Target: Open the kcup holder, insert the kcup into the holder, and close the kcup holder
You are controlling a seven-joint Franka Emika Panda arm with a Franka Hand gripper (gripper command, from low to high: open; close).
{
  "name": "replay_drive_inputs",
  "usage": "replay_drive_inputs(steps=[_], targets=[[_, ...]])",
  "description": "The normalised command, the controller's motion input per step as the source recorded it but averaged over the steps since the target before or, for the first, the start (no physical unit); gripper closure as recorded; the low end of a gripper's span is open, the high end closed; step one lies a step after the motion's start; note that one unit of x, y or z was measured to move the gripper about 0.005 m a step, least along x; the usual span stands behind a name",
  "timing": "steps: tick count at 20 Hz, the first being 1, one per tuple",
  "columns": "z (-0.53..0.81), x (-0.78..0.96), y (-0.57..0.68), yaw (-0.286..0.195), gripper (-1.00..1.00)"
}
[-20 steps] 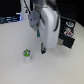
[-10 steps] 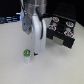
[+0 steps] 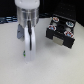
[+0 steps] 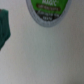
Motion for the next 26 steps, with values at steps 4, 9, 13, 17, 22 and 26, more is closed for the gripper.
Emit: replay_drive_inputs(steps=[4,9,13,17,22,26], targets=[[-0.35,-0.04,-0.3,-0.296,-1.0],[-0.23,-0.01,-0.09,-0.238,-1.0],[-0.02,-0.03,-0.01,-0.111,1.0],[0.01,0.01,0.0,-0.038,1.0],[0.07,0.01,0.01,-0.055,1.0],[0.06,0.03,0.02,-0.042,1.0]])
